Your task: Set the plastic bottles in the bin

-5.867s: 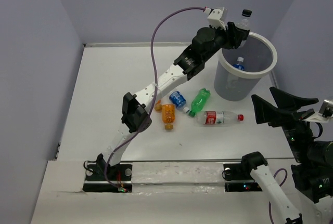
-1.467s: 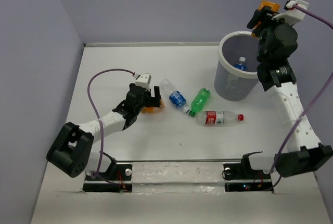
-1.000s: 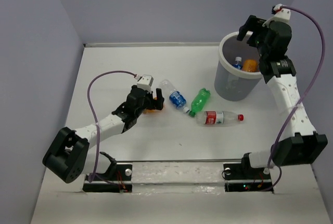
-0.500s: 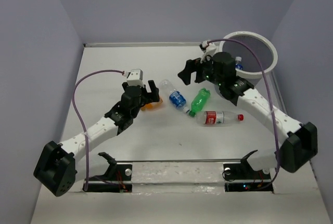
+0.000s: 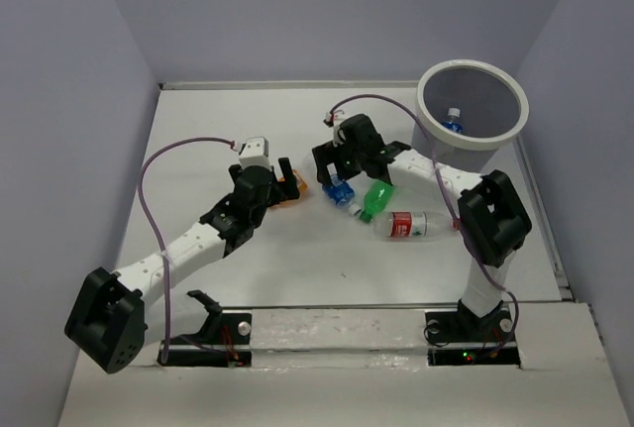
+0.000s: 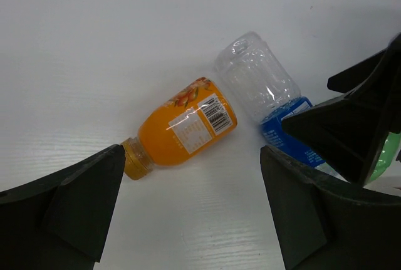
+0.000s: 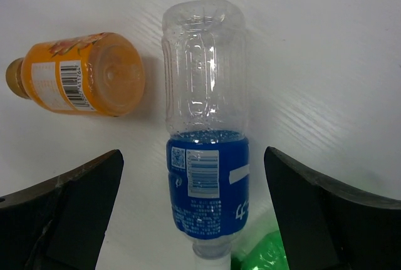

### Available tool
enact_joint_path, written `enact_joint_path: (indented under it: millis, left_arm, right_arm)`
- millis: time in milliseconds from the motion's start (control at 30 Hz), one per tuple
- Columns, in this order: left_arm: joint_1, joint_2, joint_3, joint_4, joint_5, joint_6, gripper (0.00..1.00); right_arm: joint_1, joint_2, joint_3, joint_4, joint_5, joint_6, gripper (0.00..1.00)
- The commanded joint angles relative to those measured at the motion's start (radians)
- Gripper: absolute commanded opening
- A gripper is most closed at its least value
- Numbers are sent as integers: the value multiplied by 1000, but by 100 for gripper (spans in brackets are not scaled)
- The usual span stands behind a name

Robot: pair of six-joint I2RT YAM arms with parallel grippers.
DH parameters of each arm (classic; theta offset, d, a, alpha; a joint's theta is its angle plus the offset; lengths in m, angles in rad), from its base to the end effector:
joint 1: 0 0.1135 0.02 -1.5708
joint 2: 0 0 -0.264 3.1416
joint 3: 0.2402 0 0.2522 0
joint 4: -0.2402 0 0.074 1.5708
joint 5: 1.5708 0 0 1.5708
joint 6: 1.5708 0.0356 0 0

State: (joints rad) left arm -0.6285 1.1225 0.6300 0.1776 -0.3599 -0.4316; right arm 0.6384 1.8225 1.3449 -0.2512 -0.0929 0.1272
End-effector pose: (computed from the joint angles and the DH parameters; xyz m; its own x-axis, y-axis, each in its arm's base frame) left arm 0.2111 -0.1379 0.2552 -0.3444 -0.2337 -0.9093 0.1490 0.9427 -0.2987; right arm 0.3293 0.2485 0.2370 -0.6128 -0.2974 -0.7321 -0.5758 0.8026 0.1559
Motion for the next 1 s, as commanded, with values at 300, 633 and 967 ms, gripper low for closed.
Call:
enact_joint_path:
  millis: [300, 633, 967]
  left_arm:
    - [0, 20, 5, -29, -99, -4, 99]
    - [-4, 62, -6, 51, 27, 68, 99]
    - [-100, 134, -4, 145, -100, 257, 99]
  right_arm:
    - [35, 164, 118, -5, 234, -17, 93]
    - [35, 81, 132, 56, 229, 49, 55]
    - [35, -198, 250, 87, 341, 48, 49]
